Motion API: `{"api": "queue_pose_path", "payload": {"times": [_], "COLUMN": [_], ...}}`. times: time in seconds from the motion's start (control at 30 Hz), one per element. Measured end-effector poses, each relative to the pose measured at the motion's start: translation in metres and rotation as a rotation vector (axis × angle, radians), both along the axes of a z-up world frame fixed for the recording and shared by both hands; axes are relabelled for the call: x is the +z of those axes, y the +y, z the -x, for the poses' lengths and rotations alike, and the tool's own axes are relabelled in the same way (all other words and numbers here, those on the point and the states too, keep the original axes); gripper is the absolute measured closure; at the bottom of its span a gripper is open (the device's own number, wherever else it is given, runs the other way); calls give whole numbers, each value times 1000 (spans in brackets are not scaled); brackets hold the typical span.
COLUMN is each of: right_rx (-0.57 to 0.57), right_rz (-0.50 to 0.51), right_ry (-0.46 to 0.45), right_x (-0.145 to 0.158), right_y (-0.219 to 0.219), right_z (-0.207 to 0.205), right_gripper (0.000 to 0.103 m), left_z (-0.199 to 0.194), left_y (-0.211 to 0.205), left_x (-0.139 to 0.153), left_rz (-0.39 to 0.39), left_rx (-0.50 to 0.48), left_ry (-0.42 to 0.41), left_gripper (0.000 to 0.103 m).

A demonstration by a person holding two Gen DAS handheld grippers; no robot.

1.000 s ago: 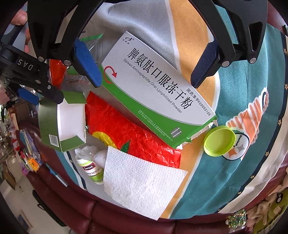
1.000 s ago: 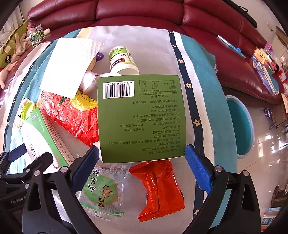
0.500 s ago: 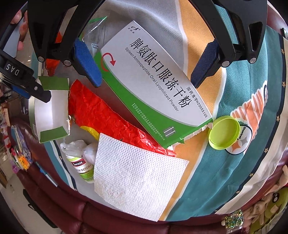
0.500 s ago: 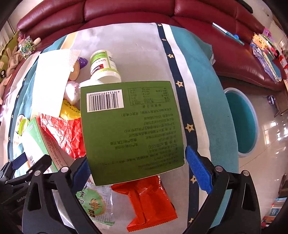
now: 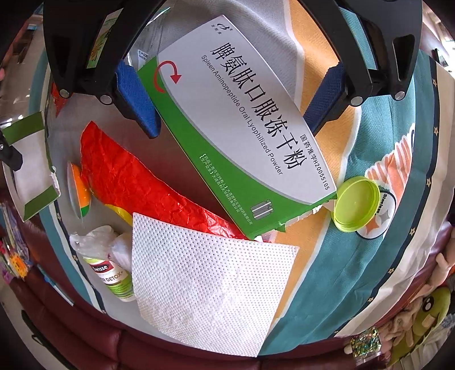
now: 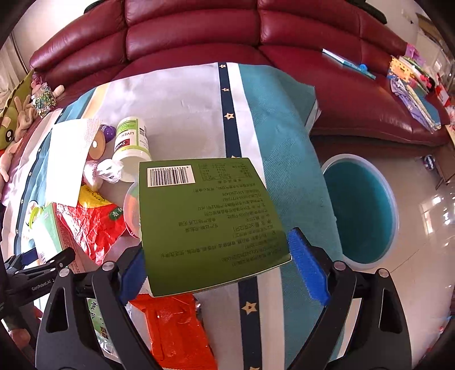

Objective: Collect trash
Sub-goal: 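Move the left tool toward the white-green medicine box while the right tool approaches the green box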

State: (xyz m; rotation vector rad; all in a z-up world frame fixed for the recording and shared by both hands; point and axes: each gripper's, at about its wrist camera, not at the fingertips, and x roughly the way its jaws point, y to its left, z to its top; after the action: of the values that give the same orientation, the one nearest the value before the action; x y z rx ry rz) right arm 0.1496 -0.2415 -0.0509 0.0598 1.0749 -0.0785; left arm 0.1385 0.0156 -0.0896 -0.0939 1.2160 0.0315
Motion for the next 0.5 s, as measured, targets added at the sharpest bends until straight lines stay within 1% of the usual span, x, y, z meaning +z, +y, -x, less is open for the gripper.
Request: {"api": "queue_pose_path", "payload": {"times": [0.07, 0.2, 0.27, 0.3, 0.37, 0.43, 0.5], "right_rx": [8, 40, 61, 70, 71, 65, 62], "right_rz": [-31, -111, -136, -135, -148, -163, -153], "right_ry": [5, 17, 30, 39, 62, 76, 80], "right_x": [1, -3, -7, -8, -11, -12, -12], "right_y": [-5, -3, 3, 6, 9, 7, 6], "right_z": [0, 1, 0, -1, -1, 0, 2], "right_gripper": [17, 17, 16, 16, 16, 15, 15], "left_z": [5, 22, 27, 29, 32, 33, 34], "left_y": [2, 8, 3, -2, -11, -17, -18], "left_x": [1, 9, 15, 18, 21, 20, 17], "left_rz": [-4, -14, -21, -25, -36, -44, -60], "left_rx": [-8, -36, -72, -103, -165, -188, -190], "left_ry": [-12, -53, -78, -94, -98, -96, -89], "left_gripper": [6, 21, 23, 24, 25, 25, 23]}}
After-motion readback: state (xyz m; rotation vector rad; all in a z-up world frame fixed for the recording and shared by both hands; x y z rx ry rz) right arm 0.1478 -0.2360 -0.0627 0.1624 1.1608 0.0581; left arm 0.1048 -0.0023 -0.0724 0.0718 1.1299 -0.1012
